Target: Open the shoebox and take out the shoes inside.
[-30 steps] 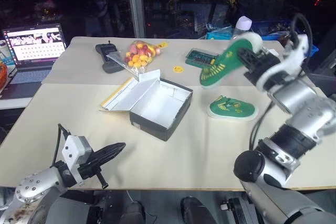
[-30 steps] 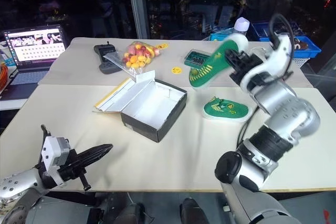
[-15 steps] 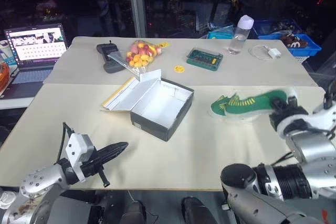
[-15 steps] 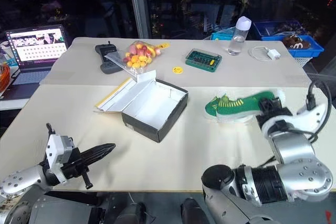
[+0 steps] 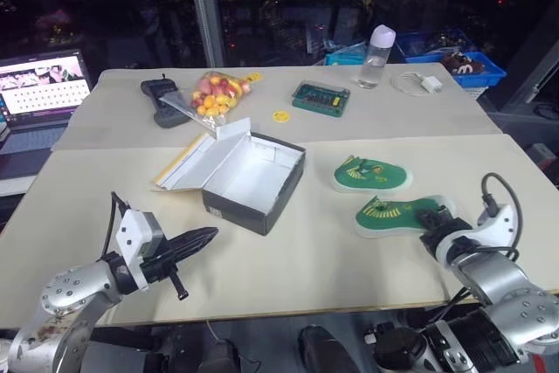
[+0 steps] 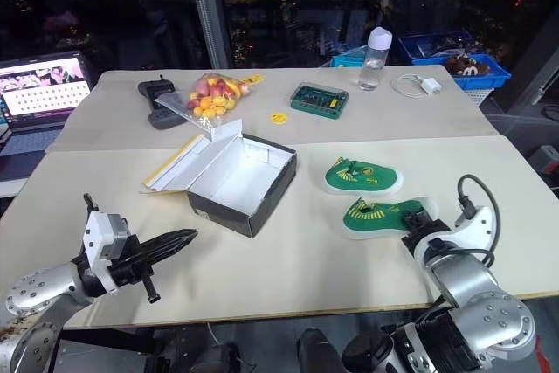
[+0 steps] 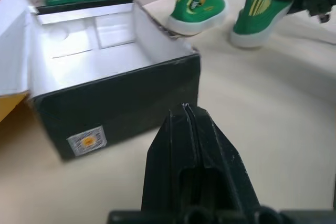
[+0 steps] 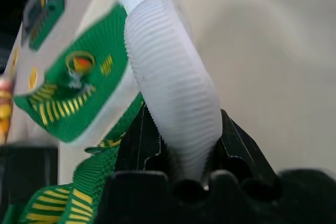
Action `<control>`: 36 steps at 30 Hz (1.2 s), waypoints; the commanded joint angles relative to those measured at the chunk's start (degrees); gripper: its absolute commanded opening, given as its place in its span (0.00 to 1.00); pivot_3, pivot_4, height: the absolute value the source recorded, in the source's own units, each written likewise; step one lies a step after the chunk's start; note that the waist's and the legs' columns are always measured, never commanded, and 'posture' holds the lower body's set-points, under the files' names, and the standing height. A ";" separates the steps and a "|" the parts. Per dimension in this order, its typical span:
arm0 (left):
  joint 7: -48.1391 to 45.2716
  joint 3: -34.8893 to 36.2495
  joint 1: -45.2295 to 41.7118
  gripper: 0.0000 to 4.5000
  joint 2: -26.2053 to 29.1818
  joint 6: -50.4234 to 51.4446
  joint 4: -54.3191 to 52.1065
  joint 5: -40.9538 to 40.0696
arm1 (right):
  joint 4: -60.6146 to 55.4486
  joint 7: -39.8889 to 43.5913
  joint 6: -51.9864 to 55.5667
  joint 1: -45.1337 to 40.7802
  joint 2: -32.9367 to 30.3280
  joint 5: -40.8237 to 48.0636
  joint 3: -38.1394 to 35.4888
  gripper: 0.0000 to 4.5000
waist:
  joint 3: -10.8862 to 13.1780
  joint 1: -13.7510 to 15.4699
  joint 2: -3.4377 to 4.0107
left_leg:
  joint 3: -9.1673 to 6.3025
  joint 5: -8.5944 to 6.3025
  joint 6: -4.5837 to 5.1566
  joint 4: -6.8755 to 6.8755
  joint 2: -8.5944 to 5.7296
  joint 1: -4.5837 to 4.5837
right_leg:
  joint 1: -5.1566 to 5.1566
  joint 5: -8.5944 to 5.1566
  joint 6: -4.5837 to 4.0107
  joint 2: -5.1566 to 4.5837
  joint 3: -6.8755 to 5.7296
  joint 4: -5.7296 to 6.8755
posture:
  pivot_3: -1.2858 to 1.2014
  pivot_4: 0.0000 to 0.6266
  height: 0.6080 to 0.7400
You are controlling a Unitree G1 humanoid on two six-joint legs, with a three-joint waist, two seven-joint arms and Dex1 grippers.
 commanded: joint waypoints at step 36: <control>-1.10 0.68 3.06 0.00 -1.31 -3.85 -0.23 0.39 | 14.79 16.82 1.67 11.59 -32.41 5.87 20.07 1.00 | -0.19 3.55 -0.31 | 0.12 -0.03 0.03 -0.77 -0.17 -0.25 | -0.05 0.10 0.52 -0.23 0.05 -1.06 | 0.52 0.24 0.72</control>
